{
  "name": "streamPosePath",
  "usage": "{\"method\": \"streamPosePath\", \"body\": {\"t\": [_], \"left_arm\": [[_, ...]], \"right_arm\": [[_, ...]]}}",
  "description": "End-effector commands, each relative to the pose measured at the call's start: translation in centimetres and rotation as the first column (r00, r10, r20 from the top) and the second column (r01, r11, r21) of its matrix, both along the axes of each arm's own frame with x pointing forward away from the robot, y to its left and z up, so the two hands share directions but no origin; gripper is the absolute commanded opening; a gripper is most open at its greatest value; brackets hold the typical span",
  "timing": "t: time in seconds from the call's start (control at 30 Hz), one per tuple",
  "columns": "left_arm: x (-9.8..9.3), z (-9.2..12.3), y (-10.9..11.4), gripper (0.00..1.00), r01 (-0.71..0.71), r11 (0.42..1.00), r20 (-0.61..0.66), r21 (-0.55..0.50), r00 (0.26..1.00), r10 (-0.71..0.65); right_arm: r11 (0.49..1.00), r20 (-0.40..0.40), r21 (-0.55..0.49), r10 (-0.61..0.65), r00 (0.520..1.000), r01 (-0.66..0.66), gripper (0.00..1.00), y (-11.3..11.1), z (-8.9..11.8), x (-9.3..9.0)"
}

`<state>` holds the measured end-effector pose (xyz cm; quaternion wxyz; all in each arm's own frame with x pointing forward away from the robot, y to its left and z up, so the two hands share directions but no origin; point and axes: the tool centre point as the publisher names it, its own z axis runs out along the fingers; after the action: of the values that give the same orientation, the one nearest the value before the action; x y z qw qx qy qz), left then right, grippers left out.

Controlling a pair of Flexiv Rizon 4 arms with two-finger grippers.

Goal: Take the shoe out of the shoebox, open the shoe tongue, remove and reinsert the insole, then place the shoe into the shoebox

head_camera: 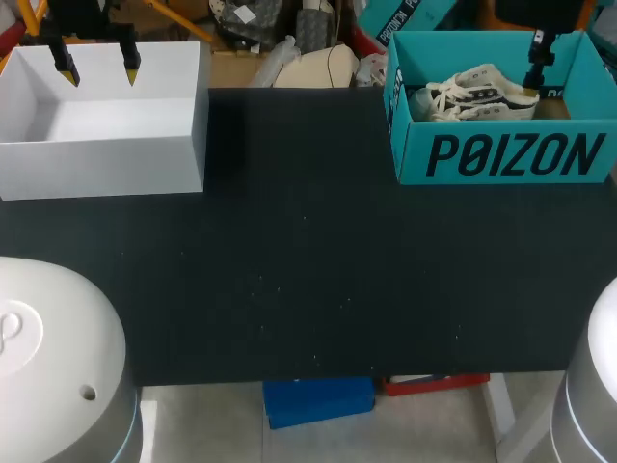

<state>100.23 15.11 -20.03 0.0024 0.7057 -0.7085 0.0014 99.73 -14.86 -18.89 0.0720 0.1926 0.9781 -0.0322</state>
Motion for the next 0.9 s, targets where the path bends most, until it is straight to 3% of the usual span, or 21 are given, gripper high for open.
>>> {"method": "streamPosePath", "body": {"t": [0.03, 0.07, 0.1, 0.13, 0.33, 0.5, 0.9], "left_arm": [[-0.1, 0.0, -0.1, 1.0, -0.002, 1.0, -0.001, 0.003, 1.0, 0.002], [-0.1, 0.0, -0.1, 1.0, -0.002, 1.0, -0.001, 0.003, 1.0, 0.002], [-0.1, 0.0, -0.1, 1.0, -0.002, 1.0, -0.001, 0.003, 1.0, 0.002], [-0.1, 0.0, -0.1, 1.0, -0.002, 1.0, -0.001, 0.003, 1.0, 0.002], [-0.1, 0.0, -0.1, 1.0, -0.002, 1.0, -0.001, 0.003, 1.0, 0.002], [-0.1, 0.0, -0.1, 1.0, -0.002, 1.0, -0.001, 0.003, 1.0, 0.002], [-0.1, 0.0, -0.1, 1.0, -0.002, 1.0, -0.001, 0.003, 1.0, 0.002]], "right_arm": [[0.997, -0.057, 0.002, 0.077, 0.995, -0.077, 1.0, -0.6, -0.9, 3.0], [0.996, -0.06, 0.001, 0.092, 0.994, -0.092, 0.87, -0.6, -1.1, 3.5], [0.994, -0.067, -0.004, 0.107, 0.992, -0.108, 0.57, -0.7, -1.3, 3.9], [0.993, -0.072, -0.004, 0.121, 0.99, -0.122, 0.48, -0.7, -1.5, 4.4], [0.987, -0.101, -0.024, 0.154, 0.983, -0.157, 0.44, -1.2, -4.1, 7.3], [0.991, -0.095, 0.001, 0.133, 0.987, -0.134, 0.49, -1.6, -7.1, 9.1], [0.993, -0.136, 0.018, 0.118, 0.984, -0.117, 0.48, -1.2, -13.3, 10.5]]}}
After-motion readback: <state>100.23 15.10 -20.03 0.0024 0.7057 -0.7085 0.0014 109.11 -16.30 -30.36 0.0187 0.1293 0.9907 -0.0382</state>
